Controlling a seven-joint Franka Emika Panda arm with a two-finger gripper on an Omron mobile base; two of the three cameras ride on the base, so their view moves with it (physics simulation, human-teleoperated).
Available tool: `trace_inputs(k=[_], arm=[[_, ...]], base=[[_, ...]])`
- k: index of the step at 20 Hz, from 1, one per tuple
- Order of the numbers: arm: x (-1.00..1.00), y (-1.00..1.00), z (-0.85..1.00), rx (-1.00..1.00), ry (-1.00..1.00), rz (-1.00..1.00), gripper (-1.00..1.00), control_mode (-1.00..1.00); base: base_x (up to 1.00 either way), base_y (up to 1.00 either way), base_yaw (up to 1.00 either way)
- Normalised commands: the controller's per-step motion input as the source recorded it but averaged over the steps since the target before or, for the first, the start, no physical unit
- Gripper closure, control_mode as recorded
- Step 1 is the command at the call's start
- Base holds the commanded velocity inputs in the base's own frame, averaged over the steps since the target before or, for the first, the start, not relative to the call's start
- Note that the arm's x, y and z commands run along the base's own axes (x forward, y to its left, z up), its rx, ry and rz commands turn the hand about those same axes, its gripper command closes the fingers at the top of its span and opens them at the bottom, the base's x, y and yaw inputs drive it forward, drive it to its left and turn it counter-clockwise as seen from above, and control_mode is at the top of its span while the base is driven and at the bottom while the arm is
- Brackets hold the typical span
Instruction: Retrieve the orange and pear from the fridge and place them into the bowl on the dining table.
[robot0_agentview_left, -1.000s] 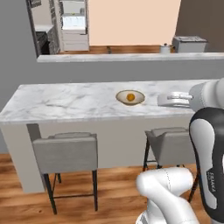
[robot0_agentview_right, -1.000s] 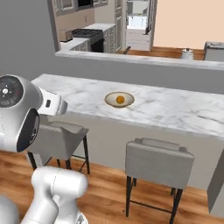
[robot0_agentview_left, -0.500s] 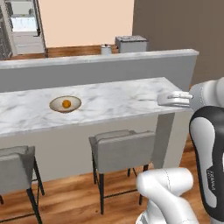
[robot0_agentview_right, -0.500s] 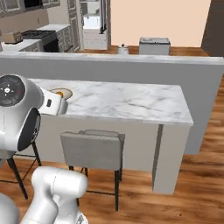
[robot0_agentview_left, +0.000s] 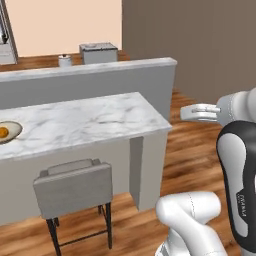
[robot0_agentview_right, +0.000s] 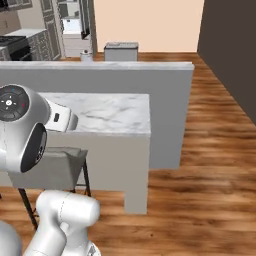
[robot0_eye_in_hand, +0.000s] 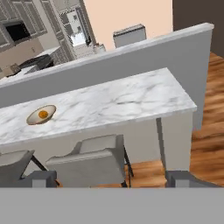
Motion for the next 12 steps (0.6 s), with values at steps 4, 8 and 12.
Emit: trace_inputs(k=[4, 8, 12], arm=[[0.0, 0.0, 0.0, 0.0, 0.0, 0.0, -1.0, 1.0], [0.0, 0.0, 0.0, 0.0, 0.0, 0.0, -1.0, 1.0], [0.0, 0.0, 0.0, 0.0, 0.0, 0.0, -1.0, 1.0]], base=[[0.39, -1.0, -0.11], [0.46, -1.0, -0.06], [0.52, -1.0, -0.08]])
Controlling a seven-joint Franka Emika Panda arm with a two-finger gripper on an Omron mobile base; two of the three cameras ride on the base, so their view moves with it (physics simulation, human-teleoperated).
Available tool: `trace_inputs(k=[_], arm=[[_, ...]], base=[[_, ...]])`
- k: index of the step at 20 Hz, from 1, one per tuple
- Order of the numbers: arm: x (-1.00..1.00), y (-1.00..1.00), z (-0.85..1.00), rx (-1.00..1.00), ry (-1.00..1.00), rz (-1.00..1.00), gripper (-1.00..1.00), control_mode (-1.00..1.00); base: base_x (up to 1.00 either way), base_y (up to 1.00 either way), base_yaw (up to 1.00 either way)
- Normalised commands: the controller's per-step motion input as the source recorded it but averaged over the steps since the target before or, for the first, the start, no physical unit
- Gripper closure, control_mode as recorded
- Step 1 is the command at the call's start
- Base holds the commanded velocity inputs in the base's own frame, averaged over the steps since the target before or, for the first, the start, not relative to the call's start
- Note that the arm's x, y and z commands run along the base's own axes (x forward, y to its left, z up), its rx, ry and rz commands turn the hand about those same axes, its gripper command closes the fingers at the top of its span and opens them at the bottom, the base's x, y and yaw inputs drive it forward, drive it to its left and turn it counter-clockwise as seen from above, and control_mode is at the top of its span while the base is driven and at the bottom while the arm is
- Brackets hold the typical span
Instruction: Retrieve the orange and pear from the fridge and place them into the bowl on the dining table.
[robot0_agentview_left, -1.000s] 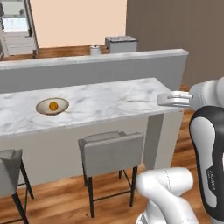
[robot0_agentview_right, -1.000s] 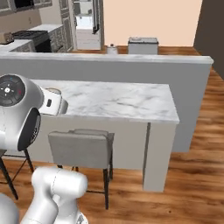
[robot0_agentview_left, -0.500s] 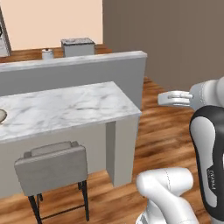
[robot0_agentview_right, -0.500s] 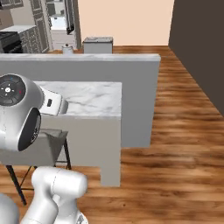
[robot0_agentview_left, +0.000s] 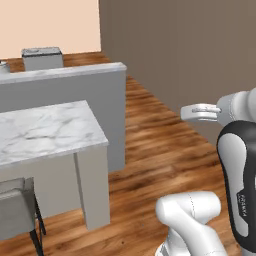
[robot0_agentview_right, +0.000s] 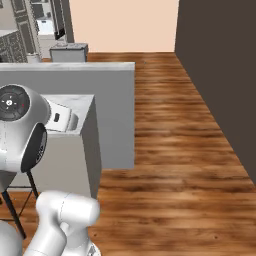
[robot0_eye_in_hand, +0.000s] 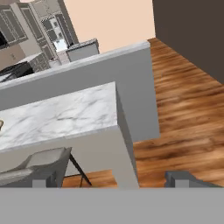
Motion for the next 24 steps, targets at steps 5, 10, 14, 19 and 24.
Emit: trace_inputs(k=[5, 10, 14, 19, 24], arm=[[0.0, 0.0, 0.0, 0.0, 0.0, 0.0, -1.0, 1.0], [0.0, 0.0, 0.0, 0.0, 0.0, 0.0, -1.0, 1.0], [0.0, 0.0, 0.0, 0.0, 0.0, 0.0, -1.0, 1.0], [0.0, 0.0, 0.0, 0.0, 0.0, 0.0, -1.0, 1.0], [0.0, 0.0, 0.0, 0.0, 0.0, 0.0, -1.0, 1.0]], base=[[0.56, -1.0, -0.08], [0.83, -0.9, -0.1], [1.0, -0.47, -0.07], [1.0, -0.16, -0.04], [1.0, 0.0, 0.0]])
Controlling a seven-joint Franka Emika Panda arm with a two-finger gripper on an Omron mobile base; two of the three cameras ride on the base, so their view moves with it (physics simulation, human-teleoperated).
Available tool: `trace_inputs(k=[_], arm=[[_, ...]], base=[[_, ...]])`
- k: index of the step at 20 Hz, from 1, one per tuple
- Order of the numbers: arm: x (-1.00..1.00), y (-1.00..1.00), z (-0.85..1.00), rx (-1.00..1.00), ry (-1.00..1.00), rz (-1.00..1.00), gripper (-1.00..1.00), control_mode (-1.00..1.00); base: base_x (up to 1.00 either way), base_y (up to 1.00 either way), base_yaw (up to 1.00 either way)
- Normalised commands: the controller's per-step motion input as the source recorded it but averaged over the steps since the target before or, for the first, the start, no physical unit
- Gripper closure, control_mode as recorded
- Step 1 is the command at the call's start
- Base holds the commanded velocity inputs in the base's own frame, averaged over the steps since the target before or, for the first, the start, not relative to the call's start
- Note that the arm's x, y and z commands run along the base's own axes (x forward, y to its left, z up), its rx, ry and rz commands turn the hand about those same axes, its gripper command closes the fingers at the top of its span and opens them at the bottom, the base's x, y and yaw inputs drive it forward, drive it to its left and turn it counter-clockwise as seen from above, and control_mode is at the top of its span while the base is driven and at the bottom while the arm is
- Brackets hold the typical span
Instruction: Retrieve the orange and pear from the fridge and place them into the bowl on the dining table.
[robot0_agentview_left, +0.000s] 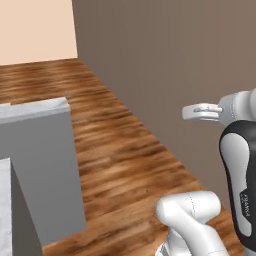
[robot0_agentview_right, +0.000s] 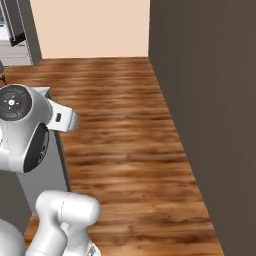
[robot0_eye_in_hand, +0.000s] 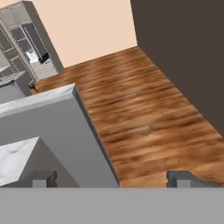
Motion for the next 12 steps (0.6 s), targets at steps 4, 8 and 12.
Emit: trace_inputs(k=[4, 8, 12], arm=[[0.0, 0.0, 0.0, 0.0, 0.0, 0.0, -1.0, 1.0], [0.0, 0.0, 0.0, 0.0, 0.0, 0.0, -1.0, 1.0], [0.0, 0.0, 0.0, 0.0, 0.0, 0.0, -1.0, 1.0]], base=[[1.0, 0.0, 0.0], [1.0, -0.09, 0.06], [1.0, -0.34, 0.19]])
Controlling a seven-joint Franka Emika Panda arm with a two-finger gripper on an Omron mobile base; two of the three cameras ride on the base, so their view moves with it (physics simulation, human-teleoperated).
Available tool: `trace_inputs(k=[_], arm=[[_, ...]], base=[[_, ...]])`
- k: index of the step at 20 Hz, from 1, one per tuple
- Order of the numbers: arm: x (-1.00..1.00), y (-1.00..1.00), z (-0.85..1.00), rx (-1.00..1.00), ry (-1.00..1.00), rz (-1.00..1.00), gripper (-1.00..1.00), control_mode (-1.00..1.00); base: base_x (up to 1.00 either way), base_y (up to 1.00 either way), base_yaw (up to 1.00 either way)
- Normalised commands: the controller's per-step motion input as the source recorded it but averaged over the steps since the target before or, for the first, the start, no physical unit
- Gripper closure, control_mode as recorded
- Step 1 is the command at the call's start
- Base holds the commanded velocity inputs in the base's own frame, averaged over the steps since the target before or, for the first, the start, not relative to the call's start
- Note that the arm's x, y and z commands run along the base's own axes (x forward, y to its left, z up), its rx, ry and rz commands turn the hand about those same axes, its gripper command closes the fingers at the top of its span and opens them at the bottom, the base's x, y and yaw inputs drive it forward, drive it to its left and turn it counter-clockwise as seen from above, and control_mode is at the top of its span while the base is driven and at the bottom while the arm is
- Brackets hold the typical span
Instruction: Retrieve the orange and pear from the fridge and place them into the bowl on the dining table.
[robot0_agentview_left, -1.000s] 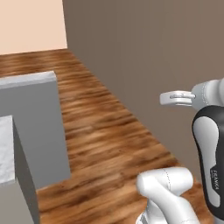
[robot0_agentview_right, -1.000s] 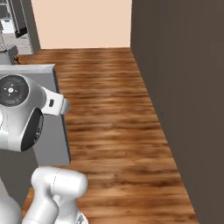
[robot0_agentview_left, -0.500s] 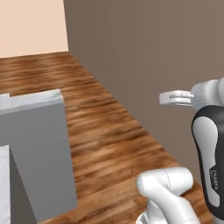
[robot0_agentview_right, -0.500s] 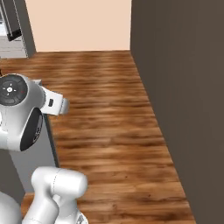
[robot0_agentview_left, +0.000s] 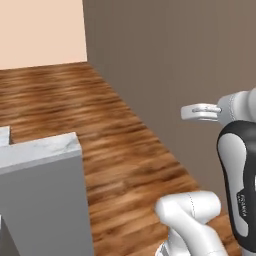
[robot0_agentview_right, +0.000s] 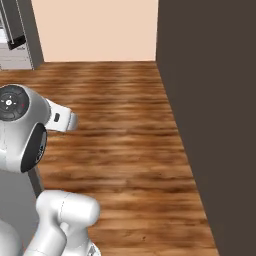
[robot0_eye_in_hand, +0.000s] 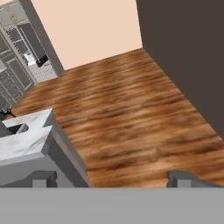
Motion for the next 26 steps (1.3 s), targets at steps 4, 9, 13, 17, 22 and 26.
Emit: trace_inputs(k=[4, 9, 13, 17, 22, 26], arm=[[0.0, 0.0, 0.0, 0.0, 0.0, 0.0, -1.0, 1.0], [0.0, 0.0, 0.0, 0.0, 0.0, 0.0, -1.0, 1.0], [0.0, 0.0, 0.0, 0.0, 0.0, 0.0, -1.0, 1.0], [0.0, 0.0, 0.0, 0.0, 0.0, 0.0, -1.0, 1.0], [0.0, 0.0, 0.0, 0.0, 0.0, 0.0, -1.0, 1.0], [0.0, 0.0, 0.0, 0.0, 0.0, 0.0, -1.0, 1.0]], base=[[1.0, -0.29, 0.29], [1.0, -0.23, 0.37], [1.0, -0.07, 0.34], [1.0, 0.0, 0.31], [1.0, 0.0, 0.31], [1.0, 0.0, 0.3]])
